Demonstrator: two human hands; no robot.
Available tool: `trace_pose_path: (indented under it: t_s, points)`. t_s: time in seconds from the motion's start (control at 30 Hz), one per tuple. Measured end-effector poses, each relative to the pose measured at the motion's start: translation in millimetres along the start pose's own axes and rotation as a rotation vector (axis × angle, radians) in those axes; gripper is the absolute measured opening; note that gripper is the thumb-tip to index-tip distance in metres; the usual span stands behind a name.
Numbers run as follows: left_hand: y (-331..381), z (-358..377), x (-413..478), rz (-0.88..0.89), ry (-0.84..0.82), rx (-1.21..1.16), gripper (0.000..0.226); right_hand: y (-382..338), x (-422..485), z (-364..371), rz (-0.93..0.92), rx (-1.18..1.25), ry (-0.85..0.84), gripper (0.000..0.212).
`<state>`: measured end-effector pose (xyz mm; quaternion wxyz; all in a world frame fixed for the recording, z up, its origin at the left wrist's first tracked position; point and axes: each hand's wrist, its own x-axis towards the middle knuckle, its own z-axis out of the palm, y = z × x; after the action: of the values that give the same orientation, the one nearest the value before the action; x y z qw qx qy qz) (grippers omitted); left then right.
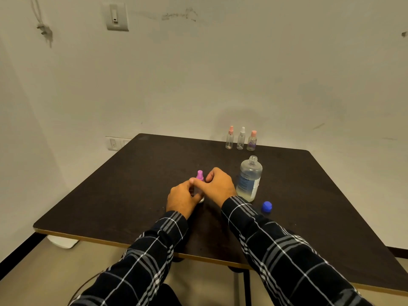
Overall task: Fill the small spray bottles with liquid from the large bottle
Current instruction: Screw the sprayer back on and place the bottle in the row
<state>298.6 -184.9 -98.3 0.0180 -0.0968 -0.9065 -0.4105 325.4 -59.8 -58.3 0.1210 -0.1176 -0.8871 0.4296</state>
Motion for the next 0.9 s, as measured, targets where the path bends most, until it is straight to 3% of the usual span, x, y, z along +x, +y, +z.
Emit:
trace_pose_path:
  t_s: [0.17,0.3,0.57,0.67,0.73,0.8,0.83,0.9]
  points:
    - [-3,-1,-2,0.024,0.005,-0.01,0.038,3,0,-1,-0.134,0.143,-0.189,0.042]
    - [-4,1,-2,0.038,0.002,-0.008,0.041,1,4,-3,-0.104,0.114,-0.12,0.028]
    - [-2,1,1,0.042,-0.018,0.002,0.038,-8,-3,1,-0.056,-0.029,-0.063,0.024]
    - [-4,0,0,0.065,-0.02,-0.021,0.043,-4,-25,-5,-0.115,-0.029,0.141,0.028]
    - [-7,-1,0,0.077,-0.011,-0.036,0.05,5,-42,-13,-0.13,-0.044,0.475,0.031]
    - [-9,-1,3,0.096,0.005,-0.043,0.053,20,-49,-24,-0.031,-0.037,0.729,0.049]
    - [-8,0,6,0.104,0.002,-0.043,0.054,28,-47,-30,0.066,-0.006,0.753,0.062]
    - [-6,1,14,0.116,-0.013,-0.042,0.055,39,-41,-42,0.241,0.068,0.645,0.087]
